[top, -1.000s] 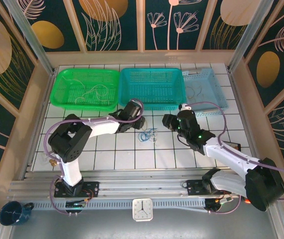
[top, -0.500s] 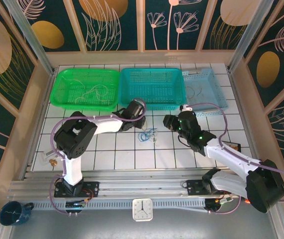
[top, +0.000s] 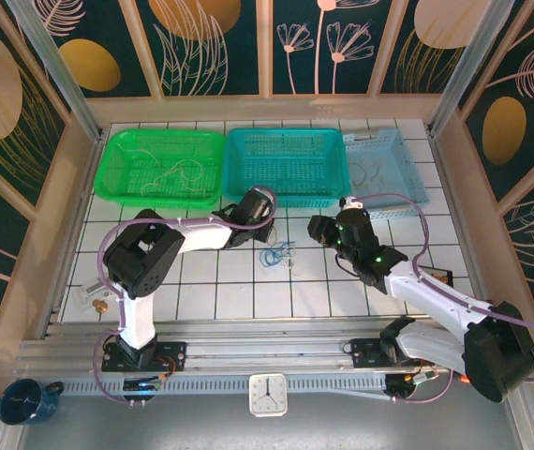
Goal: Untangle the cables
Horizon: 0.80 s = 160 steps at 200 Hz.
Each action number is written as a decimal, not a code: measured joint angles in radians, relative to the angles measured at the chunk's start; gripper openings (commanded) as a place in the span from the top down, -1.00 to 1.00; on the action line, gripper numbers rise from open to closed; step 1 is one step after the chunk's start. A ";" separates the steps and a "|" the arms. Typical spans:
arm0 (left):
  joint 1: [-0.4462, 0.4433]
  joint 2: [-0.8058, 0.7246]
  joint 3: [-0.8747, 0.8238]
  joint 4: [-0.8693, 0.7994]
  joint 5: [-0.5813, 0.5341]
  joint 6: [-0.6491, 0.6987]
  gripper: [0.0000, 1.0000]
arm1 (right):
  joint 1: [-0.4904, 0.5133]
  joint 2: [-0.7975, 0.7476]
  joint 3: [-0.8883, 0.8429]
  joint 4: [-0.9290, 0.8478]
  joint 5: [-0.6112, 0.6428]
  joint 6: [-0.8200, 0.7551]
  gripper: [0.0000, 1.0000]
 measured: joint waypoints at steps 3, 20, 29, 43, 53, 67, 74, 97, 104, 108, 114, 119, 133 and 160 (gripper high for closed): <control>0.000 0.000 0.000 0.000 -0.001 0.001 1.00 | 0.000 0.000 0.000 0.000 0.000 0.000 -0.03; 0.000 0.000 0.000 0.000 0.000 0.000 1.00 | 0.000 0.000 0.000 0.000 0.000 0.000 -0.03; 0.000 0.000 0.000 0.000 0.000 0.000 1.00 | 0.000 0.000 0.000 0.000 0.000 0.000 -0.03; 0.000 -0.003 0.000 -0.001 0.003 -0.002 1.00 | 0.000 0.000 0.000 0.000 0.000 0.000 -0.03; 0.000 -0.010 -0.001 -0.001 0.006 -0.004 1.00 | 0.000 0.000 0.000 0.000 0.000 0.000 -0.03; 0.000 -0.030 -0.005 -0.002 0.008 -0.008 1.00 | 0.000 0.000 0.000 0.000 -0.001 0.000 -0.03; 0.000 -0.044 -0.007 -0.002 0.011 -0.011 1.00 | 0.000 0.000 0.000 0.000 -0.001 0.000 -0.03; 0.000 -0.094 -0.014 -0.001 0.027 -0.019 0.87 | 0.000 0.006 0.000 0.001 -0.002 0.000 -0.03; 0.000 -0.105 -0.014 -0.001 0.035 -0.022 0.74 | 0.000 0.010 0.000 0.002 -0.005 0.000 -0.03; 0.000 -0.110 -0.014 0.000 0.038 -0.025 0.67 | 0.000 0.013 0.000 0.002 -0.006 0.000 -0.03; 0.000 -0.116 -0.015 0.000 0.043 -0.031 0.55 | 0.000 0.016 0.000 0.002 -0.008 0.000 -0.03; 0.000 -0.118 -0.016 -0.001 0.048 -0.027 0.45 | 0.000 0.019 0.000 0.003 -0.010 0.000 -0.03; -0.003 -0.119 -0.019 0.000 0.055 -0.036 0.28 | 0.000 0.026 0.000 0.005 -0.018 0.000 -0.03; -0.018 -0.119 -0.046 -0.007 0.055 -0.045 0.16 | 0.000 0.028 0.000 0.008 -0.026 0.000 -0.03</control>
